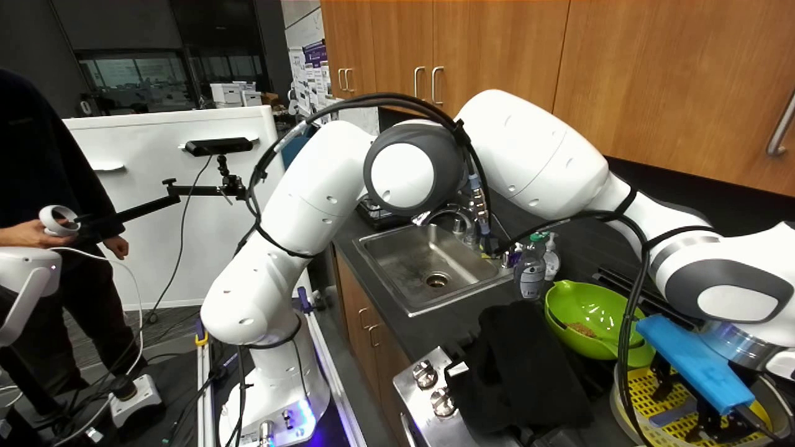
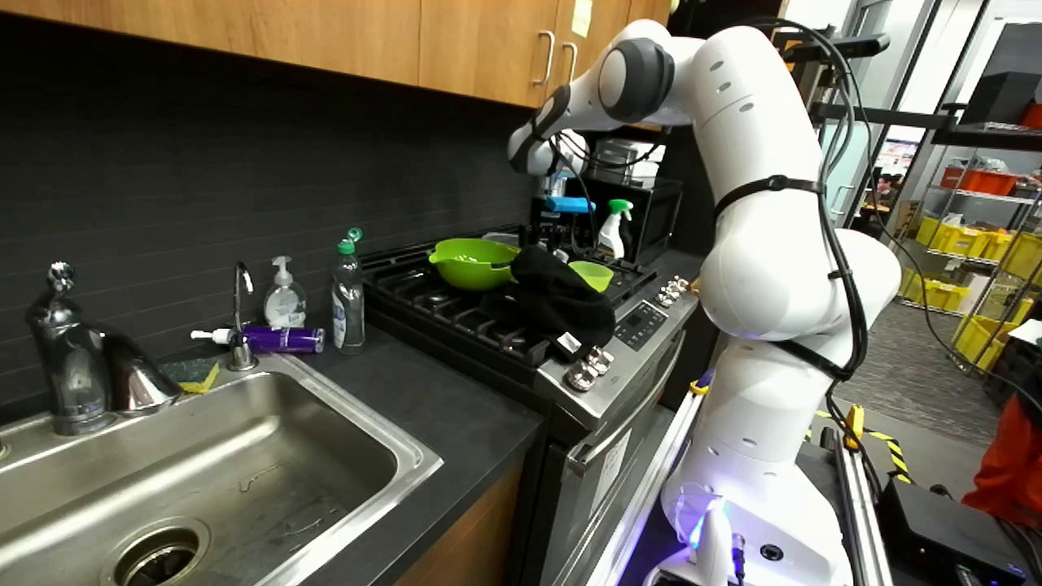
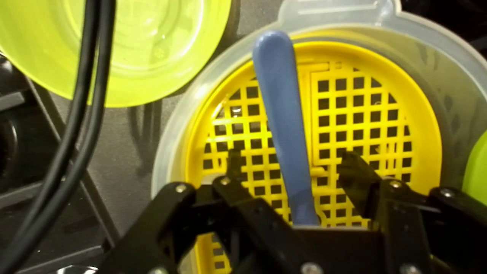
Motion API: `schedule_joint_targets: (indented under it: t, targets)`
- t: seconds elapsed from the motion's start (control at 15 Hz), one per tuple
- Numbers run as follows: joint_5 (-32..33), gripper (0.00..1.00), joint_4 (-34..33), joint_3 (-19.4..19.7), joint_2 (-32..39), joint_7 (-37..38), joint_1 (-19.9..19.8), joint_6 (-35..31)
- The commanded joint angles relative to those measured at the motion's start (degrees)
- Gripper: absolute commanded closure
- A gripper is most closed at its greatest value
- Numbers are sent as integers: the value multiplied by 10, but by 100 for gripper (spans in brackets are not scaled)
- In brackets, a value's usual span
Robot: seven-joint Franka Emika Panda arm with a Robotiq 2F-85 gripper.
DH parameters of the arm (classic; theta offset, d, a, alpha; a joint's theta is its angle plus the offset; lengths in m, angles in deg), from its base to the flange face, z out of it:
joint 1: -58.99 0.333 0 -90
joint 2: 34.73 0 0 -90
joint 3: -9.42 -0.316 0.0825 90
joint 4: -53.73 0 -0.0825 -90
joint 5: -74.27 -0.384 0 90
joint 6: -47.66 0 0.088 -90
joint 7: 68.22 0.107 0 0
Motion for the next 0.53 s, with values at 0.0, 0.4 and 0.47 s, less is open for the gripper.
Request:
schedule_joint_targets:
  t: [0.0, 0.4, 0.47]
  targets:
    - [12, 61, 12, -4, -19, 9, 0, 2]
    - [12, 99, 8, -4, -20, 8, 0, 2]
    - [12, 95, 7, -4, -21, 8, 0, 2]
